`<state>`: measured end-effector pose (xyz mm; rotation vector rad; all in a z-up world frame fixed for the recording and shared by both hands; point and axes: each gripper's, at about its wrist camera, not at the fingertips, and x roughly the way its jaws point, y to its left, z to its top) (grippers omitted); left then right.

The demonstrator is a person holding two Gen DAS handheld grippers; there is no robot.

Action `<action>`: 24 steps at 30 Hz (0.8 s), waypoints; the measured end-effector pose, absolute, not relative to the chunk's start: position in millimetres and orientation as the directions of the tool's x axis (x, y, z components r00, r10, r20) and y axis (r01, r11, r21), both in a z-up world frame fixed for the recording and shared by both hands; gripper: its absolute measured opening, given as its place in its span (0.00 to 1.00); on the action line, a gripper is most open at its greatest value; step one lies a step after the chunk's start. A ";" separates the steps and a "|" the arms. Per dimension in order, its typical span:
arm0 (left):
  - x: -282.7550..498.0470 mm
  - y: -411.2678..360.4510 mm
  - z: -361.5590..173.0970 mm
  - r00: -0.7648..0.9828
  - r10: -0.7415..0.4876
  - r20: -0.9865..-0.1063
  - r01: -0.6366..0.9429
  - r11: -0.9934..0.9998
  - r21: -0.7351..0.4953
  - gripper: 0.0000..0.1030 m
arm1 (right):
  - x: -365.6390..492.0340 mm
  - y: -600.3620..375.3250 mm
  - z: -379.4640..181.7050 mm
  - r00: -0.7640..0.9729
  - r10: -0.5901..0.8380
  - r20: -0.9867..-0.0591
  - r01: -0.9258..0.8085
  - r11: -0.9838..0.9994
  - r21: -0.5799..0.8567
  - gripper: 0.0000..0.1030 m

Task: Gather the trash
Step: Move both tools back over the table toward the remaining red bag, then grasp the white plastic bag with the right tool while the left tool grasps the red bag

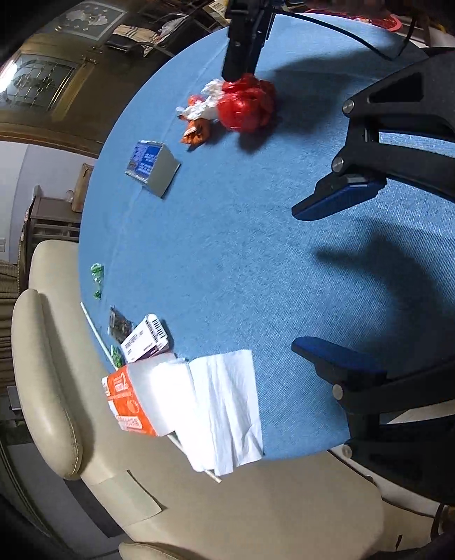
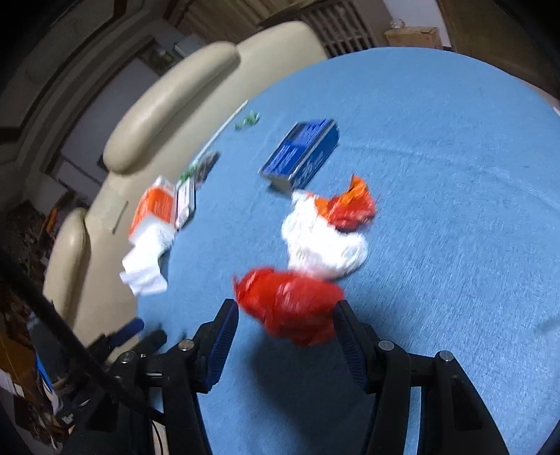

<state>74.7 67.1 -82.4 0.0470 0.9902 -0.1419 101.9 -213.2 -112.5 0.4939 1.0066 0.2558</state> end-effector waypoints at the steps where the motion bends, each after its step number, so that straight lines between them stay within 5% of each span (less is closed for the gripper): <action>1: 75.4 67.5 -81.6 0.540 -0.098 -0.836 0.138 0.990 -0.027 0.68 | 103.1 -217.1 -112.5 0.524 0.428 -0.736 0.030 0.854 0.519 0.64; 11: 76.3 38.6 -68.3 0.535 -0.177 -0.826 0.193 0.978 -0.085 0.68 | 156.7 -230.0 -131.3 0.485 0.446 -0.752 0.144 0.807 0.572 0.64; 14: 73.1 30.6 -64.8 0.542 -0.174 -0.822 0.213 0.975 -0.066 0.68 | 165.6 -220.3 -140.0 0.450 0.415 -0.791 0.150 0.838 0.525 0.60; 16: 72.8 27.5 -63.7 0.538 -0.182 -0.823 0.220 0.973 -0.072 0.68 | 164.0 -215.2 -137.2 0.463 0.377 -0.802 0.132 0.866 0.483 0.48; 24: 81.1 -10.8 -60.8 0.485 -0.286 -0.827 0.331 0.935 -0.129 0.69 | 119.2 -249.2 -120.4 0.558 0.387 -0.734 0.122 0.836 0.535 0.46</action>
